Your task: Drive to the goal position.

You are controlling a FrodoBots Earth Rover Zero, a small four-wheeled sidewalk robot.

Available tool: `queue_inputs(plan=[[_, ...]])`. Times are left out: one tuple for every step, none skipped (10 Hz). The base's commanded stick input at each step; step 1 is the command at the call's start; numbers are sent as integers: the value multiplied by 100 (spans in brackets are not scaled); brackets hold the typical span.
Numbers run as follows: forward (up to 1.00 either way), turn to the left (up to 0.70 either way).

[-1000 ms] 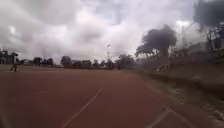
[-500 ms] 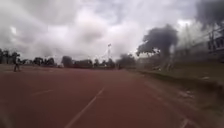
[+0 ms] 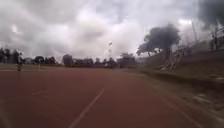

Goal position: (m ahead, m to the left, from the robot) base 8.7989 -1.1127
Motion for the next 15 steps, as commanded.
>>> queue_inputs(plan=[[70,0],[70,0],[70,0],[70,0],[70,0],[70,0],[70,0],[70,-35],[70,-35],[70,0],[70,0],[70,0],[70,0],[70,0],[70,0]])
